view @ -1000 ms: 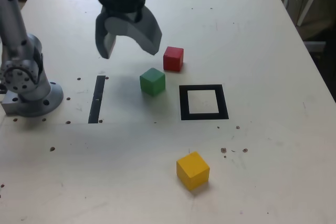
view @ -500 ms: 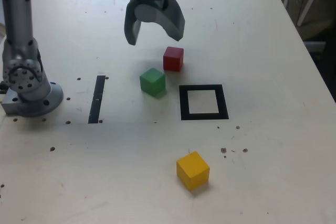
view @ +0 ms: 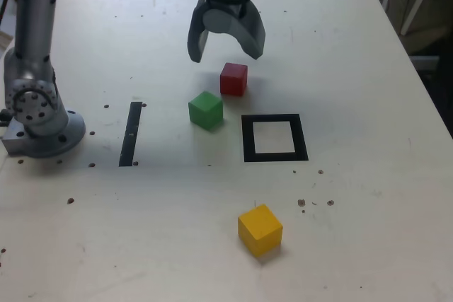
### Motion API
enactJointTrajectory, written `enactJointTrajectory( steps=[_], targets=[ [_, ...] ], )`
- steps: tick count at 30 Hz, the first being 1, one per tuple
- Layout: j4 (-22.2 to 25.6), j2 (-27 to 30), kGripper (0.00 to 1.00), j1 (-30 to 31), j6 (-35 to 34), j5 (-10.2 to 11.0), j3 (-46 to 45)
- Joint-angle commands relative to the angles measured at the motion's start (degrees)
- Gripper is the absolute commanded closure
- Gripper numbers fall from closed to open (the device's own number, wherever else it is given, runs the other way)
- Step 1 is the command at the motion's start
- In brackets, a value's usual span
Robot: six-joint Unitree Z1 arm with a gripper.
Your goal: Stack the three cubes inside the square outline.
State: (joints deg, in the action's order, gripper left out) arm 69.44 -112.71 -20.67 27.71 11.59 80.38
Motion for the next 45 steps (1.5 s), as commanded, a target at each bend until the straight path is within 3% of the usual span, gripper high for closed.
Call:
enactJointTrajectory(
  steps=[1, 7, 14, 26, 30, 45],
  targets=[
    [-0.3, -1.17, 0.02, -0.15, 0.17, -0.17, 0.07],
    [-0.79, -3.1, 0.05, 0.17, 0.3, -0.41, 0.0],
    [-1.32, -4.58, 0.16, 1.09, 0.31, -1.17, 0.52],
    [-3.82, -5.03, 0.59, 2.03, -0.46, -1.34, 0.4],
    [-4.0, -5.07, 0.68, 2.04, -0.55, -1.51, 0.28],
    [-3.46, -4.62, 0.74, 2.7, -0.5, -2.14, 0.34]
  ],
)
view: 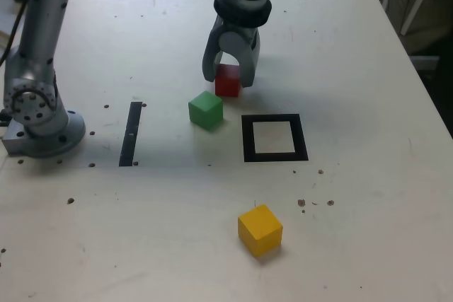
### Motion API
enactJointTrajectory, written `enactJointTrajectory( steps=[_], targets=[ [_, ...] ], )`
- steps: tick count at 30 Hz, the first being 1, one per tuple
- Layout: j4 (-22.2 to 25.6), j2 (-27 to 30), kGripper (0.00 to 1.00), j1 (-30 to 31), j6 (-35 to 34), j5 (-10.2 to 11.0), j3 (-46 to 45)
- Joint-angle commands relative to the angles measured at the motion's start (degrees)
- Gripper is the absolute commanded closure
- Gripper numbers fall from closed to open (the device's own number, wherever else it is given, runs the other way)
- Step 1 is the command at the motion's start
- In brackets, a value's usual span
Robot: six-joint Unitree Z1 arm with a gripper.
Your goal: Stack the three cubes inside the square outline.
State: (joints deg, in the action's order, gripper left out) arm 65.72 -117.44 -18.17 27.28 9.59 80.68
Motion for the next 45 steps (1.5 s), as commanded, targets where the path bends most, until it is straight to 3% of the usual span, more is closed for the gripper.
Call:
enactJointTrajectory(
  steps=[1, 7, 13, 25, 33, 45],
  targets=[
    [0.33, 0.18, 0.74, 0.3, -0.07, -0.25, 0.1],
    [2.05, 1.26, 0.74, 1.78, -0.83, -0.14, 1.54],
    [7.41, 2.21, 0.74, 6.26, -3.37, 0.0, 7.01],
    [14.7, 1.93, 0.74, 14.44, -13.61, -3.51, 13.59],
    [16.23, -0.77, 0.74, 19.25, -20.22, -4.93, 16.19],
    [15.88, -5.94, 0.74, 20.8, -21.58, -6.23, 19.7]
  ],
)
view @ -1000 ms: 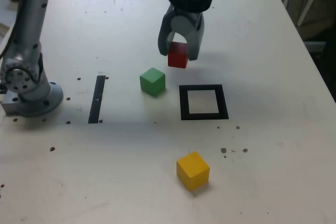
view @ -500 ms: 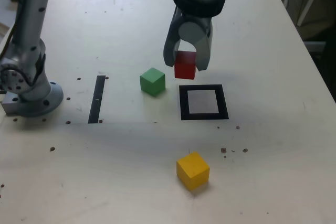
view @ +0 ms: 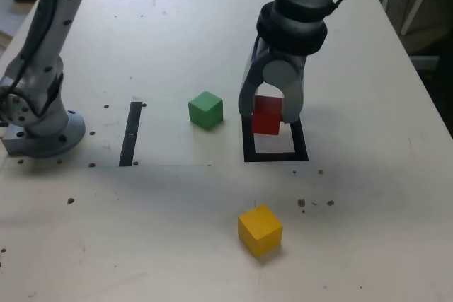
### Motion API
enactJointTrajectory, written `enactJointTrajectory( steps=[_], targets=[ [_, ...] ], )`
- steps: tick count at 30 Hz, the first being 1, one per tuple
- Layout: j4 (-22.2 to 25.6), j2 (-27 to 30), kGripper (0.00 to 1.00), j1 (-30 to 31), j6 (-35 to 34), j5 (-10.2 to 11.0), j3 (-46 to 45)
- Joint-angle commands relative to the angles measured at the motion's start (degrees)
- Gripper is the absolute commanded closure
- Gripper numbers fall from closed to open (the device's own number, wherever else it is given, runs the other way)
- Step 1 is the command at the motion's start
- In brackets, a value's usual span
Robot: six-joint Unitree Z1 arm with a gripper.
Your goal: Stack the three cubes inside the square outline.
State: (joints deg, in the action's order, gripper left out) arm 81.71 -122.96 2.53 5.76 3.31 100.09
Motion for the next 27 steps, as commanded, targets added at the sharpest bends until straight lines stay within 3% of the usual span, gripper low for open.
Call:
enactJointTrajectory(
  steps=[1, 27],
  targets=[
    [-0.16, -0.61, 0.74, 0.09, -0.05, 0.08, 0.41],
    [-2.09, -3.81, 0.71, -2.1, 1.37, 0.16, -0.11]
  ],
)
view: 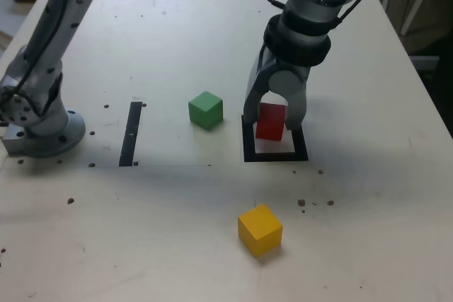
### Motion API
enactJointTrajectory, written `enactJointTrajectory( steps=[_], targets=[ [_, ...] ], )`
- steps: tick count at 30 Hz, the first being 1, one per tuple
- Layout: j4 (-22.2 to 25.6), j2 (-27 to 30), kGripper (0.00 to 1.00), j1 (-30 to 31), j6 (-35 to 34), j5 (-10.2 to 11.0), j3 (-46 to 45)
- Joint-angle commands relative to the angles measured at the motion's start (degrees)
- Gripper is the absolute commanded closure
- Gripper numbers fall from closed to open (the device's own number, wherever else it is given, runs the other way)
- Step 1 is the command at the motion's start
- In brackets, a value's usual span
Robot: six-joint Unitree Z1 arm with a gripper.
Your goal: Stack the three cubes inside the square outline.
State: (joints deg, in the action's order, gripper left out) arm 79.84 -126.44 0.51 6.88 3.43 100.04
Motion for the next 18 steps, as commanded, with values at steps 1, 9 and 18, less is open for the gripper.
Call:
enactJointTrajectory(
  steps=[1, 9, 18],
  targets=[
    [-0.35, -0.36, 0.65, -0.1, 0.43, 0.03, -0.07],
    [-0.89, -0.33, 0.0, -0.2, 1.32, 0.0, -0.11],
    [-0.88, 0.59, 0.0, -0.23, 1.38, 0.06, -0.48]
  ],
)
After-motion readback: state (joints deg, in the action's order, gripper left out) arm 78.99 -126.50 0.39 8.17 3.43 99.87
